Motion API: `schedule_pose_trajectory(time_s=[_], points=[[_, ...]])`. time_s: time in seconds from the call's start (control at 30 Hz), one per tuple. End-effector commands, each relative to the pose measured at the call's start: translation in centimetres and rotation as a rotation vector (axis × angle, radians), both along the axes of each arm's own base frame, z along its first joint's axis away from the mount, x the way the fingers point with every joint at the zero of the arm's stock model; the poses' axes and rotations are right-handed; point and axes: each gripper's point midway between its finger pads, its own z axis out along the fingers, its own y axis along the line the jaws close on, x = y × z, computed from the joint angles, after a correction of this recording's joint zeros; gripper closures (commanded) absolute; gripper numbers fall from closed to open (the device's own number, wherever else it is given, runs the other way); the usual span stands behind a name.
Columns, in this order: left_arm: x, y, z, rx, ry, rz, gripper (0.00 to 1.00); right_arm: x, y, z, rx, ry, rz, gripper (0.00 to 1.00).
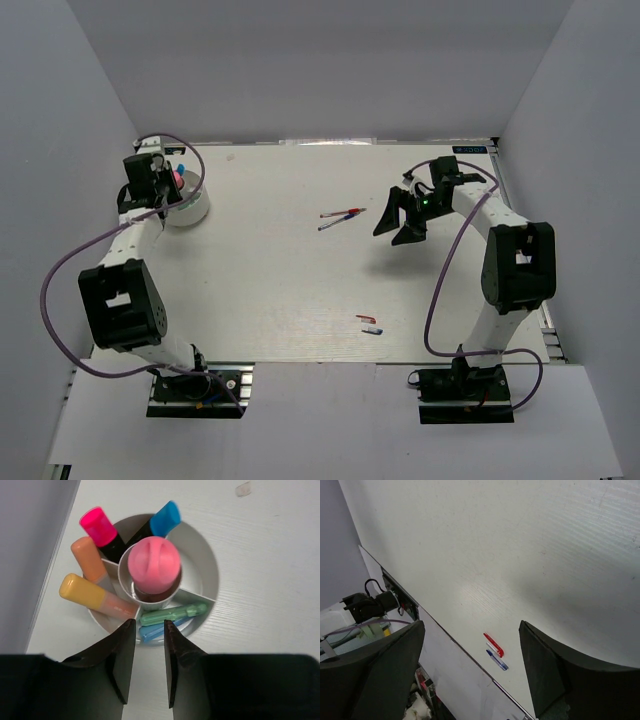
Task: Sort the stationery into containers
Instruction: Place the stationery into the container, then grab a piece of stationery with the right arm
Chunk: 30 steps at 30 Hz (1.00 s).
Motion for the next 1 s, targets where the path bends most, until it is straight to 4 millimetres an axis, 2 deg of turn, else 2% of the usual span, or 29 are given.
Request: schedule_pose_trajectory(time_s=[0.0, 0.03, 0.07, 0.1, 0.17, 0.2, 0.23, 0.27, 0.3, 0.33, 0.37, 0.4, 0.47, 0.5, 0.53, 0.57, 0.63, 0.7, 0.73, 0.8, 0.87, 0.9, 0.93, 0.97], points=[[-0.2, -2.0, 7.1, -0.004, -0.2, -0.119, 0.6, 0.5, -0.2, 2.7, 0.018, -0.155, 0.05, 0.19], [-0.3, -2.6, 7.9, 0.017, -0.214, -0.168, 0.6, 0.6, -0.5, 2.8, 0.007, -0.196, 0.072, 0.19], [-0.5, -4.0, 9.3, 0.006, -0.24, -0.255, 0.59, 0.6, -0.6, 3.0, -0.002, -0.218, 0.083, 0.2], [-0.5, -4.9, 9.9, 0.039, -0.242, -0.336, 0.57, 0.6, -0.7, 3.6, -0.006, -0.251, 0.095, 0.22], [-1.3, -8.3, 11.3, 0.053, -0.235, -0.534, 0.51, 0.7, -1.4, 3.8, -0.052, -0.306, 0.113, 0.24], [-2.0, -11.3, 11.9, 0.043, -0.262, -0.719, 0.45, 0.8, -1.8, 4.1, -0.078, -0.36, 0.138, 0.27], [-2.5, -12.7, 12.0, 0.018, -0.261, -0.792, 0.45, 0.8, -2.3, 4.0, -0.114, -0.38, 0.143, 0.29], [-2.9, -15.0, 11.8, -0.007, -0.229, -0.865, 0.45, 0.7, -2.6, 3.9, -0.136, -0.403, 0.161, 0.31], [-3.1, -16.4, 11.4, 0.003, -0.211, -0.926, 0.45, 0.5, -3.0, 4.0, -0.155, -0.417, 0.168, 0.33], [-3.8, -17.7, 10.3, -0.018, -0.147, -0.97, 0.45, 0.3, -3.3, 3.8, -0.18, -0.425, 0.181, 0.35], [-3.5, -19.0, 9.4, -0.016, -0.112, -1.012, 0.45, 0.0, -3.7, 3.6, -0.198, -0.438, 0.204, 0.38], [-3.9, -21.7, 8.5, 0.027, -0.083, -1.085, 0.46, -0.7, -3.9, 3.7, -0.208, -0.44, 0.219, 0.38], [-4.5, -24.2, 6.2, 0.036, 0.007, -1.147, 0.48, -2.0, -4.7, 2.5, -0.242, -0.43, 0.254, 0.39], [-4.1, -26.3, 4.7, 0.045, 0.056, -1.179, 0.48, -2.8, -4.9, 2.7, -0.254, -0.46, 0.294, 0.39], [-4.4, -27.2, 3.7, 0.029, 0.108, -1.195, 0.49, -3.7, -5.4, 1.9, -0.27, -0.449, 0.31, 0.39], [-3.6, -28.2, 2.9, 0.014, 0.138, -1.204, 0.49, -4.1, -5.8, 2.2, -0.287, -0.486, 0.329, 0.39], [-3.8, -30.2, 2.4, -0.011, 0.155, -1.234, 0.5, -5.0, -6.3, 1.7, -0.313, -0.492, 0.342, 0.39], [-4.1, -31.4, 2.2, -0.041, 0.145, -1.257, 0.5, -5.5, -6.5, 2.2, -0.323, -0.537, 0.359, 0.4], [-5.0, -32.5, 2.2, -0.072, 0.126, -1.305, 0.49, -6.6, -6.1, 2.0, -0.294, -0.534, 0.39, 0.41], [-5.8, -32.9, 2.4, -0.139, 0.105, -1.28, 0.48, -8.2, -5.5, 2.2, -0.254, -0.562, 0.463, 0.54], [-6.8, -33.2, 3.0, -0.223, 0.068, -1.227, 0.45, -10.6, -5.3, 1.5, -0.259, -0.571, 0.569, 0.64], [-7.0, -32.8, 3.1, -0.254, 0.063, -1.206, 0.44, -11.3, -5.6, 0.9, -0.282, -0.571, 0.601, 0.66], [-7.6, -32.6, 3.6, -0.282, 0.039, -1.196, 0.43, -12.7, -4.6, 0.6, -0.276, -0.593, 0.69, 0.67], [-7.8, -32.6, 4.0, -0.314, 0.038, -1.171, 0.42, -14.1, -4.6, 0.0, -0.279, -0.591, 0.724, 0.68]])
